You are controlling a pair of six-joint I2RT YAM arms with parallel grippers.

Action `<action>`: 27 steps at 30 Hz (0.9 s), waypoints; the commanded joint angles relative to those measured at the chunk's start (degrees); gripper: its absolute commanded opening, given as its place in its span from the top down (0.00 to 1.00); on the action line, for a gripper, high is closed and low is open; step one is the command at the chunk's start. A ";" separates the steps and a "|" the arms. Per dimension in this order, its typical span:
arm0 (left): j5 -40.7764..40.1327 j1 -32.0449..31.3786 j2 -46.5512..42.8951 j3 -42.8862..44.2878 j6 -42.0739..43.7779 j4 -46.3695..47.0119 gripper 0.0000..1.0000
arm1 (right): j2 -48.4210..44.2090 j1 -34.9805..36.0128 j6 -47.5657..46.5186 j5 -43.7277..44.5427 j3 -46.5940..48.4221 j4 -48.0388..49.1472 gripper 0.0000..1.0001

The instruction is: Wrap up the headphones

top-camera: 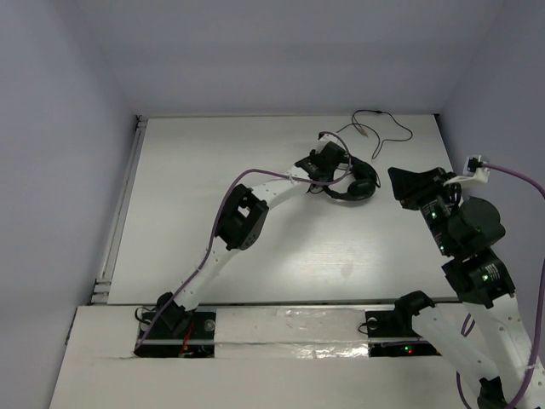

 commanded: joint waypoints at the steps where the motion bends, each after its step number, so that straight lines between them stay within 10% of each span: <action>1: 0.89 0.36 2.15 2.27 -0.66 0.45 0.71 | 0.32 0.32 -0.66 -0.89 -0.51 3.54 0.70; 6: 1.60 0.36 3.03 2.36 -0.83 0.63 0.74 | 0.32 0.32 -0.66 -1.33 -0.51 3.45 0.70; 11: 1.25 0.36 2.77 2.09 -0.66 1.16 1.00 | 0.14 0.32 -0.66 -1.50 -0.33 3.28 0.70; 19: 2.39 0.36 -13.12 -6.78 1.97 3.80 1.00 | 0.41 0.32 -0.58 -1.42 0.10 3.98 0.74; 23: 5.54 0.36 -25.84 -10.03 5.05 3.62 1.00 | 0.84 0.32 -0.14 -1.76 0.02 5.21 1.00; 27: 7.22 0.89 -31.85 -8.29 8.04 -0.33 1.00 | 2.07 0.32 -0.40 -4.92 -0.60 7.14 1.00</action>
